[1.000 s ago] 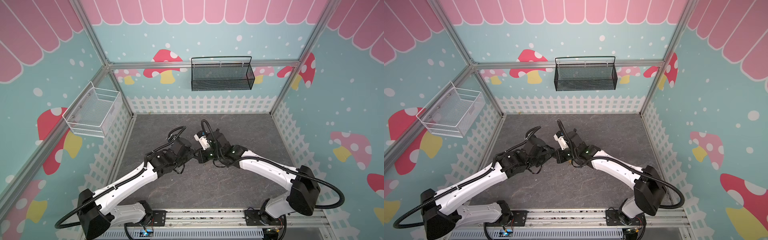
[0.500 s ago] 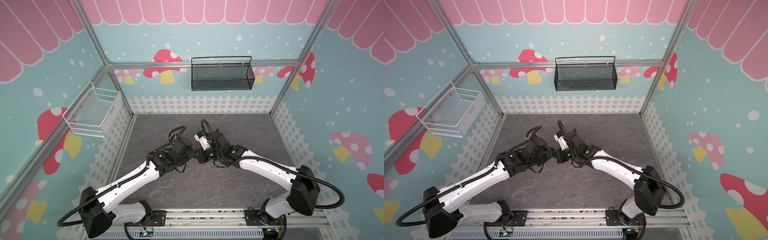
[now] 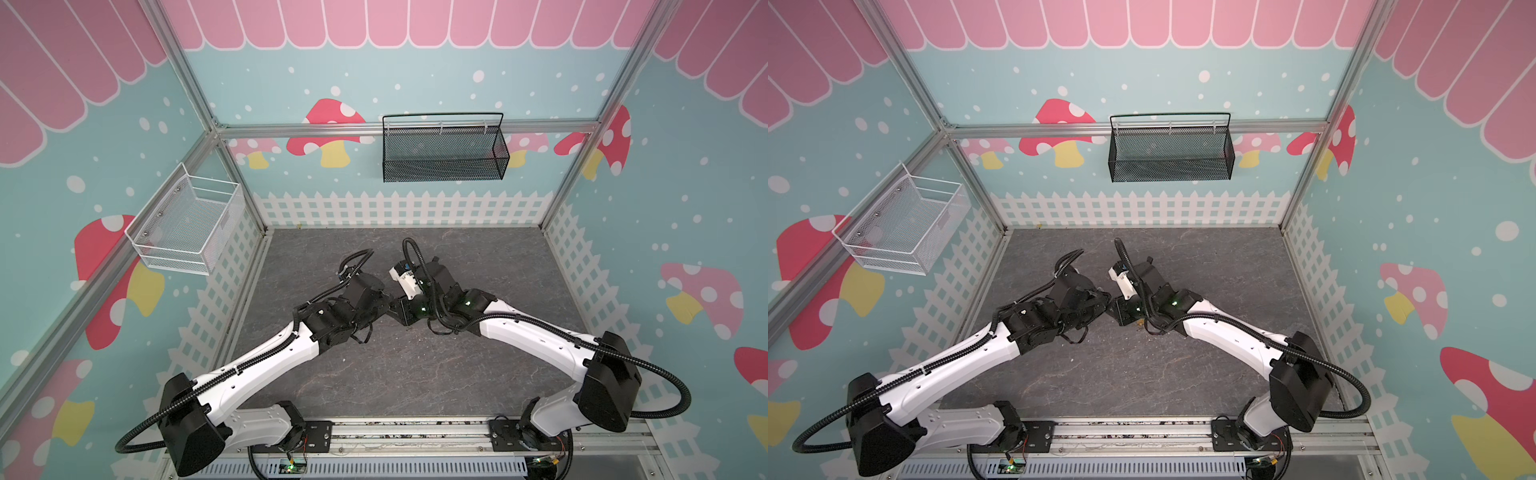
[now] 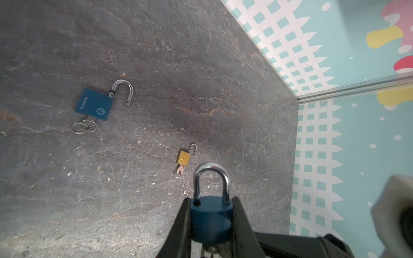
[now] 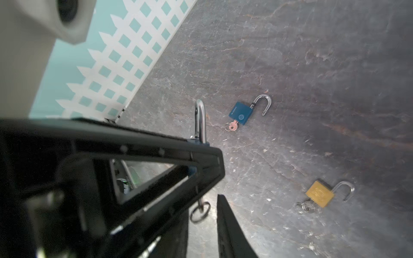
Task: Unlock with the key
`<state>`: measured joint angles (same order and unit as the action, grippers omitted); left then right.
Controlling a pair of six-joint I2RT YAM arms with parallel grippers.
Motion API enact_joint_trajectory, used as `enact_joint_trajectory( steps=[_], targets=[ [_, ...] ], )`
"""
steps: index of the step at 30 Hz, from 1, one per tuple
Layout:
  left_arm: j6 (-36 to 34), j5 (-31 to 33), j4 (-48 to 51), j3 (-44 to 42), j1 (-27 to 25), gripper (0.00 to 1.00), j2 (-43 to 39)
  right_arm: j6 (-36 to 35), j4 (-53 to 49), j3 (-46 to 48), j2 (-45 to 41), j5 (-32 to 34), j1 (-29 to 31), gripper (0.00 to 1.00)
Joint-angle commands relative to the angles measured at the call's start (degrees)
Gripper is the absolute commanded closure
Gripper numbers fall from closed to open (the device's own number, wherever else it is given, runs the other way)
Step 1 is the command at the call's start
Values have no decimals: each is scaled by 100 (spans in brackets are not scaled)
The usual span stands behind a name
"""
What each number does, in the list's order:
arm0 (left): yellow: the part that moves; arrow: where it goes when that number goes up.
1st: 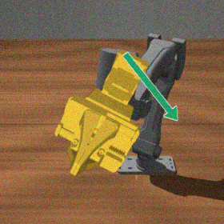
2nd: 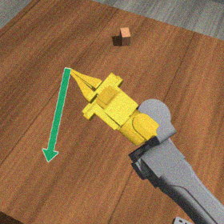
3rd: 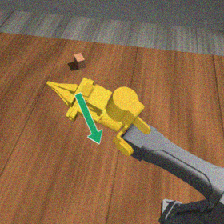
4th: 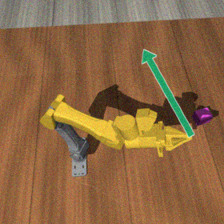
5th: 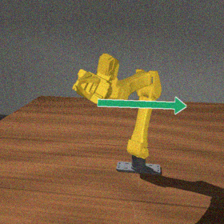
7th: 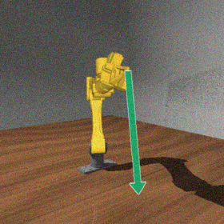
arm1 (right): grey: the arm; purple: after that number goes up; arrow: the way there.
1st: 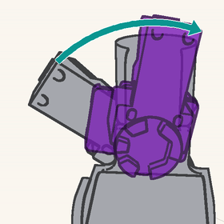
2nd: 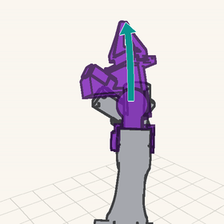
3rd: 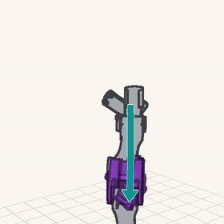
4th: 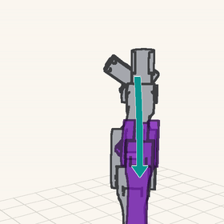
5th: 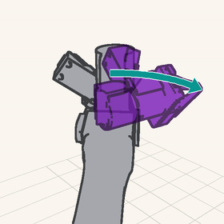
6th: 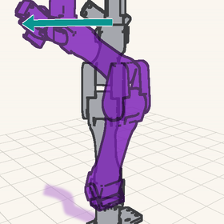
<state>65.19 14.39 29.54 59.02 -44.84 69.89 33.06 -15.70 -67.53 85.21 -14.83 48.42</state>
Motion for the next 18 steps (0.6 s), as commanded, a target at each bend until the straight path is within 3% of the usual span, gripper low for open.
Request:
enact_joint_trajectory(
  steps=[1,5,9,14,18],
  targets=[
    [-977,328,-517,-230,28,100,-316,-227,-166,-105,-471,294,14,57],
    [-2281,573,-1582,-928,28,100,-800,-380,-513,-30,-1071,710,-65,45],
    [-3693,305,-2980,-1975,6,100,-1390,-529,-1042,-197,-1470,1033,-180,35],
    [-4984,120,-4765,-3072,-60,100,-1838,-880,-1954,-1084,-914,905,-184,34],
    [-5548,-96,-5423,-3286,-138,100,-1777,-1074,-2265,-1601,-516,772,-70,32]
  ],
)
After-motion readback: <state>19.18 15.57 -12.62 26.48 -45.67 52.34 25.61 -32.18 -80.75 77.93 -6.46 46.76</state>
